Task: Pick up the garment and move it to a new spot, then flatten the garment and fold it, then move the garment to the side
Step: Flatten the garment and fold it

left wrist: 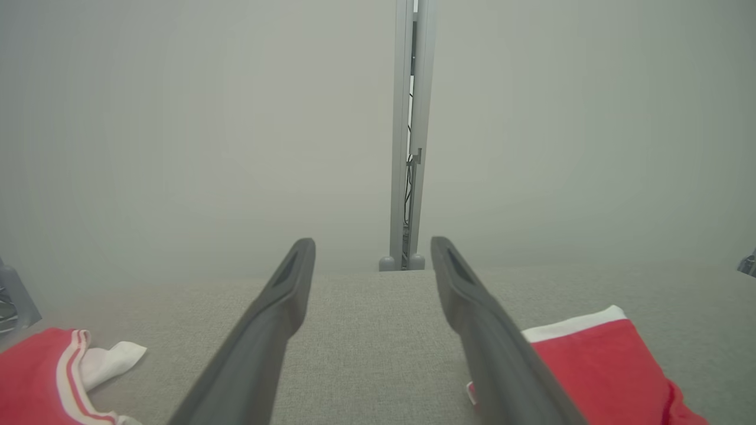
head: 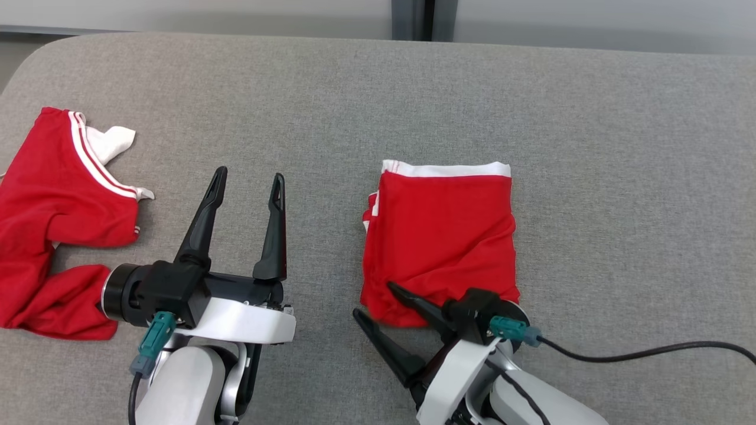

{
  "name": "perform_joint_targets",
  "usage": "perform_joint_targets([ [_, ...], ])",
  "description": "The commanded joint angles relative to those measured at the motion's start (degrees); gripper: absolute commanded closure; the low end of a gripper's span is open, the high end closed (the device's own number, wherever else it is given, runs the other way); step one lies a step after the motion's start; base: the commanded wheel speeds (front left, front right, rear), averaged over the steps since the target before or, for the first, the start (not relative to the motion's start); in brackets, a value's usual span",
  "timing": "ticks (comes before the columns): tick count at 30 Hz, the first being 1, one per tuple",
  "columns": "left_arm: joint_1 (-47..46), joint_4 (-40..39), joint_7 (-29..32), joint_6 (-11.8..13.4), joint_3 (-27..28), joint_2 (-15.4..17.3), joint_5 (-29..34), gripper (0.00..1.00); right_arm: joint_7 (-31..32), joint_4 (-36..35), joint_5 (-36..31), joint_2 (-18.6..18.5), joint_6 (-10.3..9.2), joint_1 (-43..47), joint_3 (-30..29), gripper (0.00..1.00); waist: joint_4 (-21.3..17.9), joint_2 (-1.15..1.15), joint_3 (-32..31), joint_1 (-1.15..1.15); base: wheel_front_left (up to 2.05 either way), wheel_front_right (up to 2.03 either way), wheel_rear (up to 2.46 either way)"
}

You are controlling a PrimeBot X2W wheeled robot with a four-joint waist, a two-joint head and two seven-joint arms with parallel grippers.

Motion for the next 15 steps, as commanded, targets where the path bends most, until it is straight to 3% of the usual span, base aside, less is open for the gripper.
perform_joint_targets([
  [1, 0.08, 0.12, -0.17, 0.21, 0.07, 0.18, -0.35, 0.0, -0.42, -0.56, -0.5, -0.67, 0.13, 0.26, 0.98, 0.0, -0.2, 0.0, -0.16, 0.0, 0.0, 0.0, 0.0],
  [9, 0.79, 0.66, -0.52, 0.33, 0.21, 0.52, -0.69, 0.0, -1.2, -8.75, -1.78, -3.19, 0.13, 4.04, 0.93, 0.0, -1.45, 0.0, -1.85, 0.0, 0.0, 0.0, 0.0],
  [15, 1.53, 0.5, -0.26, 0.83, 0.64, 1.52, -0.54, 0.0, -1.54, -16.25, -2.71, -5.78, 0.13, 7.95, -8.34, 0.0, -3.1, 0.0, -3.18, 0.0, 0.0, 0.0, 0.0],
])
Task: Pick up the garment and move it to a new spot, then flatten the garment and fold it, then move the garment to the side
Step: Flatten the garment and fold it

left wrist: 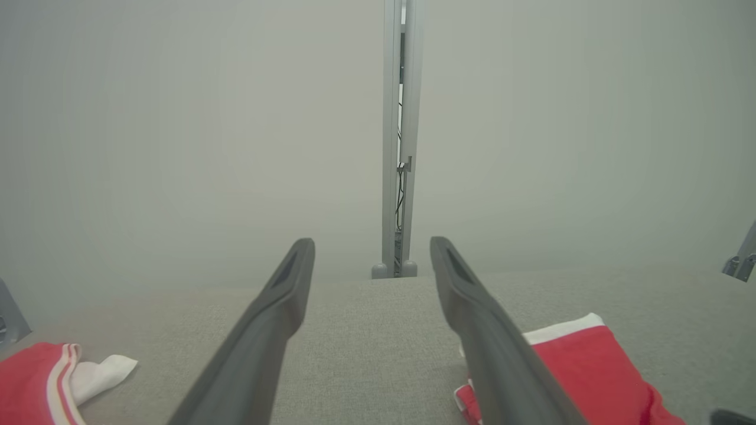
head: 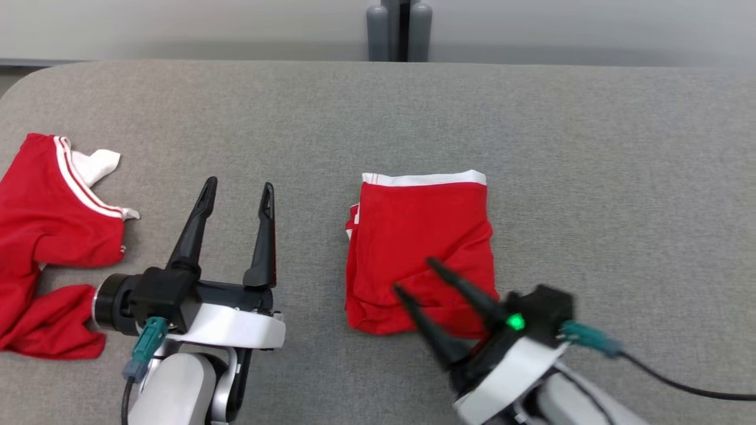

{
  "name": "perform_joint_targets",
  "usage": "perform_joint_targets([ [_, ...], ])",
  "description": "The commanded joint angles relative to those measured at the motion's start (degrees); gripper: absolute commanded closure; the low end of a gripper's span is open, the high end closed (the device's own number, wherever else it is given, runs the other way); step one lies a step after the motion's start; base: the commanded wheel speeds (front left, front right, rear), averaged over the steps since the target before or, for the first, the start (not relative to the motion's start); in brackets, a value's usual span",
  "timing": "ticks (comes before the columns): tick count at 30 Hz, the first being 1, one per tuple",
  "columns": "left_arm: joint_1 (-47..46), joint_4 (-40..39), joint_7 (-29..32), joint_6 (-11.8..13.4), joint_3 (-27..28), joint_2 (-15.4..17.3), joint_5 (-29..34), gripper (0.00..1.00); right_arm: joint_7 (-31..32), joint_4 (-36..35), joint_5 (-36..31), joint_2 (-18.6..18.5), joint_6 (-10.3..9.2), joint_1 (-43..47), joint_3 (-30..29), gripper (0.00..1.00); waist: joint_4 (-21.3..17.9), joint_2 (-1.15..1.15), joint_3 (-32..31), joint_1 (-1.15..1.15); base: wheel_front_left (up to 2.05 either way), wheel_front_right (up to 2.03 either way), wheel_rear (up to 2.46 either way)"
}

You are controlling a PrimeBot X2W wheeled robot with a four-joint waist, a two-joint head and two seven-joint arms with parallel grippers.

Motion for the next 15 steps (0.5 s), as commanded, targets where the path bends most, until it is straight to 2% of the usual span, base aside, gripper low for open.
perform_joint_targets([
  [1, 0.43, -0.28, -0.13, 0.38, 0.36, 0.57, 0.01, 0.0, -0.45, -1.66, -1.26, -1.01, 0.12, 1.36, -3.86, 0.0, -0.77, 0.0, -0.58, 0.0, 0.0, 0.0, 0.0],
  [8, 1.31, -0.25, -0.28, 1.22, 1.6, 1.82, -0.29, 0.0, -0.04, -4.83, -6.68, -1.41, 0.12, 5.75, -22.71, 0.0, -2.16, 0.0, -2.36, 0.0, 0.0, 0.0, 0.0],
  [9, 1.31, -0.25, -0.28, 1.22, 1.6, 1.82, -0.29, 0.0, -0.04, -4.83, -6.68, -1.41, 0.12, 5.75, -22.71, 0.0, -2.16, 0.0, -2.36, 0.0, 0.0, 0.0, 0.0],
  [15, 2.24, 0.75, -0.62, 1.76, 2.55, 2.57, 0.57, 0.0, 2.27, -5.8, -10.89, -0.94, 0.12, 9.51, -34.71, 0.0, -2.15, 0.0, -3.99, 0.0, 0.0, 0.0, 0.0],
])
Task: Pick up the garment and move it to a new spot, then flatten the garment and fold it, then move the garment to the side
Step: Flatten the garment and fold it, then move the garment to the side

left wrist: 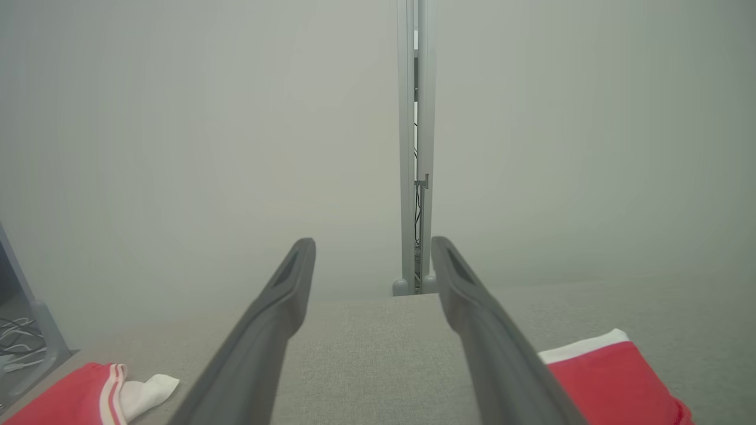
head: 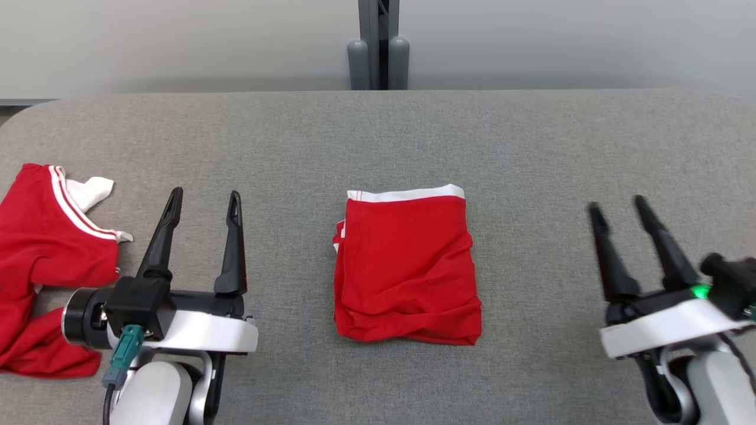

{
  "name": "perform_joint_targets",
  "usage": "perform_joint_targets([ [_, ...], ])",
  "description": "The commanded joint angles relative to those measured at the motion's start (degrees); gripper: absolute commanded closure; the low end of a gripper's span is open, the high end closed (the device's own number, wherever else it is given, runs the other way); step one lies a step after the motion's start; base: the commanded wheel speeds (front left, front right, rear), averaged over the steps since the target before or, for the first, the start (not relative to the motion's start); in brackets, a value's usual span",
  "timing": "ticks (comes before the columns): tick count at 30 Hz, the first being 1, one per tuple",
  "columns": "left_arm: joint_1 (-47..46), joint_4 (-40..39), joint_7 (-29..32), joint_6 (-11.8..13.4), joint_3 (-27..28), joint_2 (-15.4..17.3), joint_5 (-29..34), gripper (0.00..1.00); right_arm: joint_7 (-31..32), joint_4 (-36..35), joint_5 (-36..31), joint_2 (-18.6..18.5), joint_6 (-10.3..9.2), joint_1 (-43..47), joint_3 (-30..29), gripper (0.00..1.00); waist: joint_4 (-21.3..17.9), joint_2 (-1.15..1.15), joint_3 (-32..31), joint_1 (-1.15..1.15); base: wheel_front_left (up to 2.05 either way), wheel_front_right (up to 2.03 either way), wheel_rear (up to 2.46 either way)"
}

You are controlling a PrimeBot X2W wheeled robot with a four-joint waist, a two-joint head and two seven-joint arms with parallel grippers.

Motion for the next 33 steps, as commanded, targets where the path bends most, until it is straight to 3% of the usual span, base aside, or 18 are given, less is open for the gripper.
perform_joint_targets([
  [1, 0.85, 0.35, -0.13, 0.26, 0.42, 0.4, 0.38, 0.0, 0.22, -0.47, -0.58, -0.03, 0.12, 0.87, -1.25, 0.0, 0.14, 0.0, -0.3, 0.0, 0.0, 0.0, 0.0],
  [13, 3.6, 0.72, -0.42, 0.3, 1.32, 1.21, -0.02, 0.0, 3.54, -3.05, -3.13, 3.28, 0.12, 7.21, -11.09, 0.0, 1.01, 0.0, -2.03, 0.0, 0.0, 0.0, 0.0],
  [26, 2.72, 0.63, -0.54, -0.62, 1.75, 0.43, 1.5, 0.0, 5.97, -3.41, -4.13, 3.91, 0.12, 7.71, -11.14, 0.0, 3.01, 0.0, -1.94, 0.0, 0.0, 0.0, 0.0],
  [33, 1.99, 0.22, -0.49, -1.12, 1.39, -0.86, 2.13, 0.0, 8.08, 0.58, -4.62, 2.39, 0.12, 5.45, -6.66, 0.0, 6.29, 0.0, -0.92, 0.0, 0.0, 0.0, 0.0],
])
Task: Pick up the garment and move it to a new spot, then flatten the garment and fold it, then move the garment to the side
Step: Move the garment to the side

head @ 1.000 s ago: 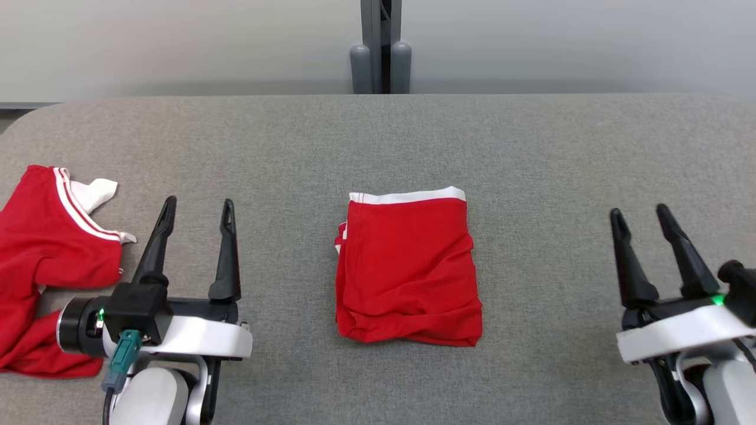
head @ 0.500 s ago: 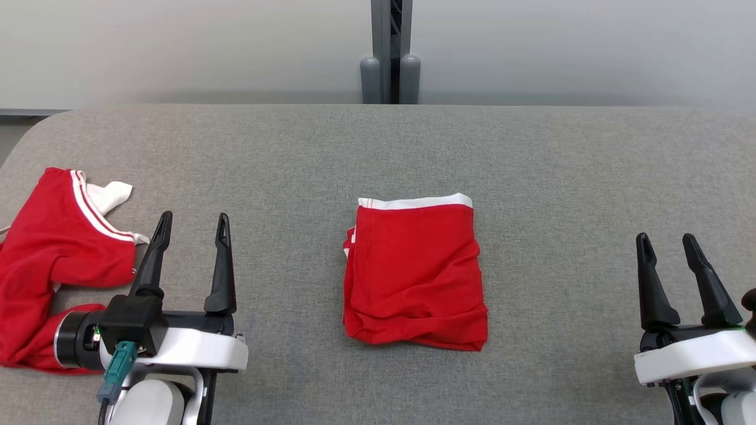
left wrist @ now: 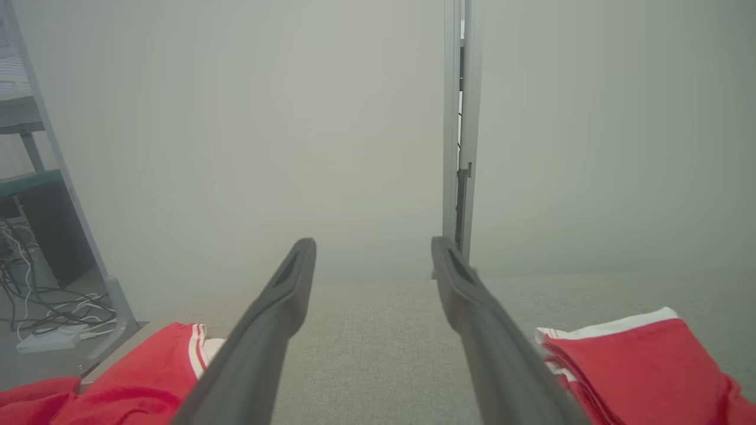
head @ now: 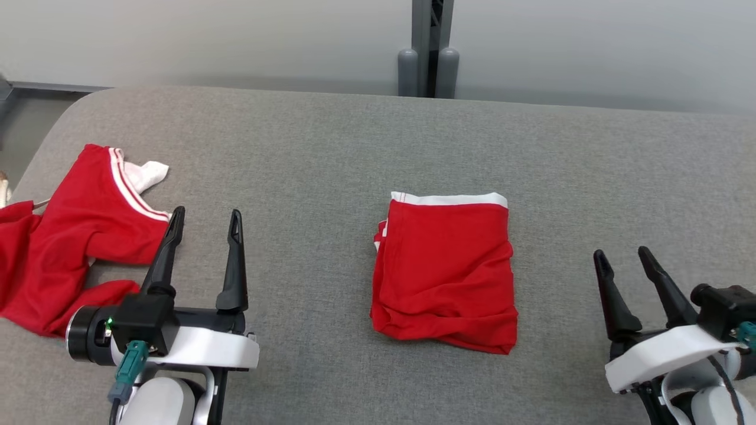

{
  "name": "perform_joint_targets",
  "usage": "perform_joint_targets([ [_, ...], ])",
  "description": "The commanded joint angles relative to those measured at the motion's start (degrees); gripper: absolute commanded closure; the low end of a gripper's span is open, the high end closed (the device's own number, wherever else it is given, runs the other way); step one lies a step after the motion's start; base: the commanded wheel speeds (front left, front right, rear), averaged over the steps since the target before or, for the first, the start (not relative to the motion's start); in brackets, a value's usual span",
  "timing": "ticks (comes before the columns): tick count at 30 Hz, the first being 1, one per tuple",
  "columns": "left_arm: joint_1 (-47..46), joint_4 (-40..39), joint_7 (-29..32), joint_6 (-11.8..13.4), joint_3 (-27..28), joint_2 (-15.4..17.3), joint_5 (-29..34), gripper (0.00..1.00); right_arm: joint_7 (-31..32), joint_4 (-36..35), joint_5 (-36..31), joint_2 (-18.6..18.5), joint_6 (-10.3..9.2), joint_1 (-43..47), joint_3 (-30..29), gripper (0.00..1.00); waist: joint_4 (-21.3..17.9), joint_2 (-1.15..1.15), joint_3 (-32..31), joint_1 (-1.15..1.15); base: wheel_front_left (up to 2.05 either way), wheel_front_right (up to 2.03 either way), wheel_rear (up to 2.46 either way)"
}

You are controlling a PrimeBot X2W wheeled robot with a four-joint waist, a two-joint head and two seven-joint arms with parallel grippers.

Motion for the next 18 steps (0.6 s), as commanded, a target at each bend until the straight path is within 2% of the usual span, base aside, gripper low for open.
perform_joint_targets([
  [1, -0.95, -0.2, -0.28, -0.31, -0.03, -0.38, 0.44, 0.0, 0.53, 1.91, 0.05, -0.71, 0.12, -1.3, 1.81, 0.0, 1.77, 0.0, 0.75, 0.0, 0.0, 0.0, 0.0],
  [11, -1.49, 0.06, -0.28, -1.37, 0.26, -2.07, 1.12, 0.0, 1.7, 11.88, 0.53, -1.17, 0.12, -4.59, 8.78, 0.0, 5.91, 0.0, 2.8, 0.0, 0.0, 0.0, 0.0],
  [18, -1.69, 0.29, -0.29, -2.13, 0.95, -3.51, 1.71, 0.0, 3.56, 20.16, 0.99, -0.57, 0.12, -7.14, 13.54, 0.0, 7.4, 0.0, 3.79, 0.0, 0.0, 0.0, 0.0],
])
